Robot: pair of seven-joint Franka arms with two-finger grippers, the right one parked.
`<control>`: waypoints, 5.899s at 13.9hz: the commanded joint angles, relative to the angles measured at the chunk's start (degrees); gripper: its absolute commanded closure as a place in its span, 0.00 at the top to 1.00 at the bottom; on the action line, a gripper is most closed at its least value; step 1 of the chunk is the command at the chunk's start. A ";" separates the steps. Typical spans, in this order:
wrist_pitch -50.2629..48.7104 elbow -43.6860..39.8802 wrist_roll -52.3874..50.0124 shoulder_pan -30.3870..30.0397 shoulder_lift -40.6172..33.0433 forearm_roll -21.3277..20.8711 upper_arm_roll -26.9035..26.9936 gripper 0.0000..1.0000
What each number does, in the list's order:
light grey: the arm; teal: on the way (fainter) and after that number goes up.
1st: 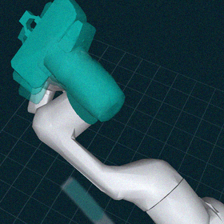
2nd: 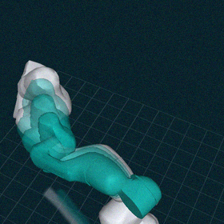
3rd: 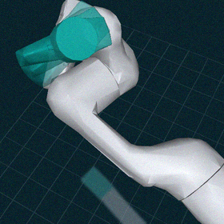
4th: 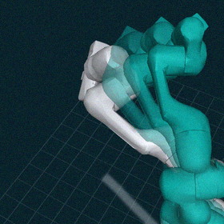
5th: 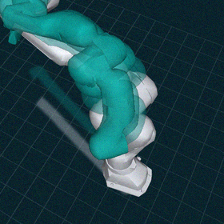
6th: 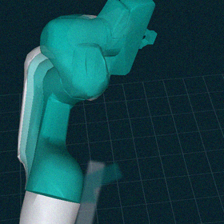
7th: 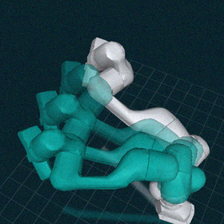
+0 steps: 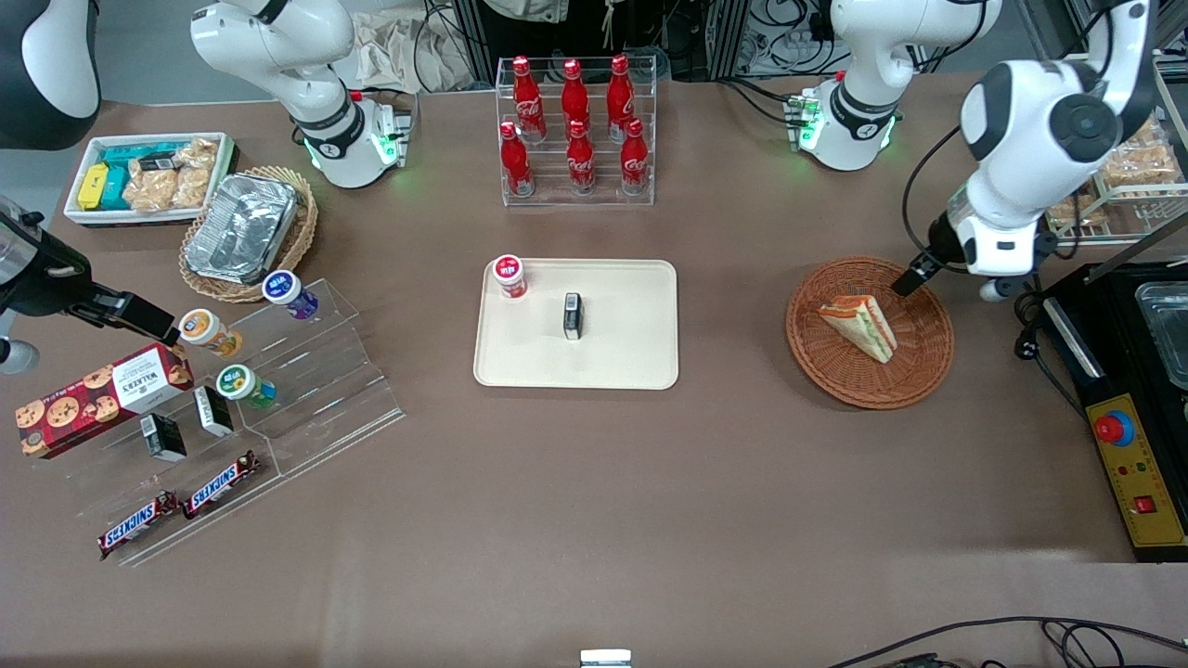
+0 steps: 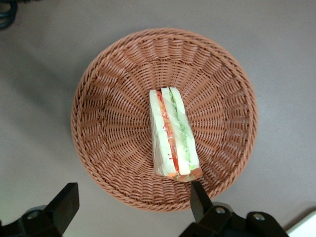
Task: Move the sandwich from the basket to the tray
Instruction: 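Lower the open left gripper over the wrapped sandwich in the basket, then close the left gripper on the wrapped sandwich, then lift the sandwich and carry it with the left gripper over the tray, then lower the sandwich onto the tray beside the black box and release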
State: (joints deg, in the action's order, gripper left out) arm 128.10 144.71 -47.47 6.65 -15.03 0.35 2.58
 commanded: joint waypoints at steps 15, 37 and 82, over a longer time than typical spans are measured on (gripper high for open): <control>24.55 5.23 -15.46 6.45 13.53 -4.21 0.06 1.00; -32.62 -37.73 10.10 2.84 10.90 -2.20 1.73 0.01; 9.37 -33.35 7.22 22.00 41.13 -0.61 -19.19 1.00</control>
State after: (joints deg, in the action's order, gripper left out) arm 137.14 111.90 -39.63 27.82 26.44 0.88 -17.29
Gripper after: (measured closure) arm 0.744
